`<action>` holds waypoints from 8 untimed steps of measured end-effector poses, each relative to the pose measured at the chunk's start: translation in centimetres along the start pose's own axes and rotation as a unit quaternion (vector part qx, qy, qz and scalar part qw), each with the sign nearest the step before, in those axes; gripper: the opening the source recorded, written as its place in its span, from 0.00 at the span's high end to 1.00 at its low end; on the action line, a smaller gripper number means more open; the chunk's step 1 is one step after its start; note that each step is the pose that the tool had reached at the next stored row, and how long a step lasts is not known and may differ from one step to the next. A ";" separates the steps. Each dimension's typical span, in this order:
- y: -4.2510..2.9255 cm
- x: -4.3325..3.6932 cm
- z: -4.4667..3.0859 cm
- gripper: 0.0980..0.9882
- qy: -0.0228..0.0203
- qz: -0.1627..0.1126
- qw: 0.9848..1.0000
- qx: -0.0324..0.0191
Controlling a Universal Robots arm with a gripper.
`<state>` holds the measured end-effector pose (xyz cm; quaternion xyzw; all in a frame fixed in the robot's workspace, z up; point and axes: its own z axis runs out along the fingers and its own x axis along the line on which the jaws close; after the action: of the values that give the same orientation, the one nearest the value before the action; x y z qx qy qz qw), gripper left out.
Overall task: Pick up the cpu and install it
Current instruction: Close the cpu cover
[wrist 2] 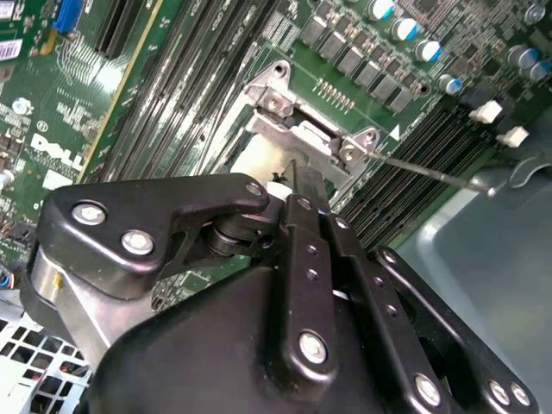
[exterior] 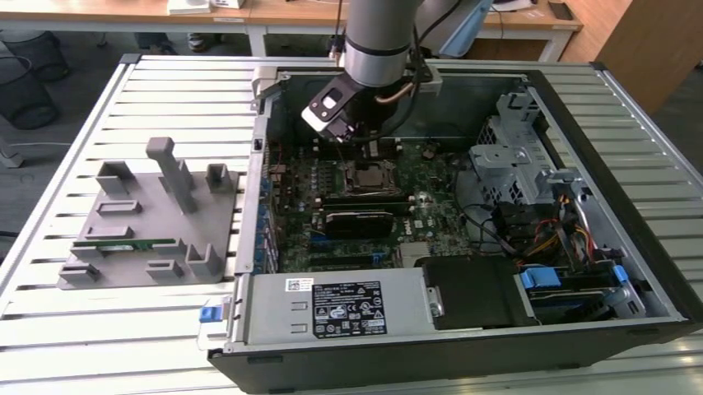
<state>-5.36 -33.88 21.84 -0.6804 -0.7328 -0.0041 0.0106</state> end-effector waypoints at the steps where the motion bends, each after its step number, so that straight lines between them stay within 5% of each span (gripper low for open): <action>1: -0.11 0.01 0.04 0.99 0.000 0.000 1.000 0.000; 8: -0.67 0.05 0.35 0.99 0.000 0.000 1.000 0.000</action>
<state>-6.03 -33.88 21.49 -0.6804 -0.7328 -0.0042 0.0106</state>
